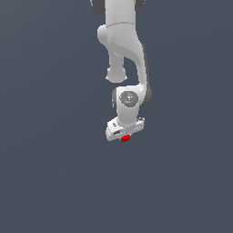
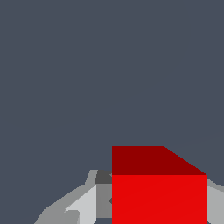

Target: Pick up the red cube and move it to a goal position.

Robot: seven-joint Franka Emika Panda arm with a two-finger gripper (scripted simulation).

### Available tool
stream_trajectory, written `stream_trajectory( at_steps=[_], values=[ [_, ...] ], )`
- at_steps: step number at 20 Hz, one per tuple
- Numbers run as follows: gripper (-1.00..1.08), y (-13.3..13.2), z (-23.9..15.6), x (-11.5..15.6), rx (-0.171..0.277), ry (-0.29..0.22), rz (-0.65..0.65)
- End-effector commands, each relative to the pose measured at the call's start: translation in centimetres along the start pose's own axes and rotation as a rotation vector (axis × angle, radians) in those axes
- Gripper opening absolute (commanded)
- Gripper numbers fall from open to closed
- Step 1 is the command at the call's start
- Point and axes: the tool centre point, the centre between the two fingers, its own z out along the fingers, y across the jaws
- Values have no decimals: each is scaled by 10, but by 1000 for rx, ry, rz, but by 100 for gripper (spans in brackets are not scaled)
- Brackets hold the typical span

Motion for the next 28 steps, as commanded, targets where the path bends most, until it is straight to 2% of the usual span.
stream_trajectory(
  at_steps=[1, 9, 21, 28],
  values=[
    [-100, 0, -8, 5, 0, 2, 0],
    [-100, -1, -54, 31, 0, 2, 0],
    [-100, -1, -149, 89, 0, 2, 0],
    [-100, -1, -183, 112, 0, 2, 0]
  ],
)
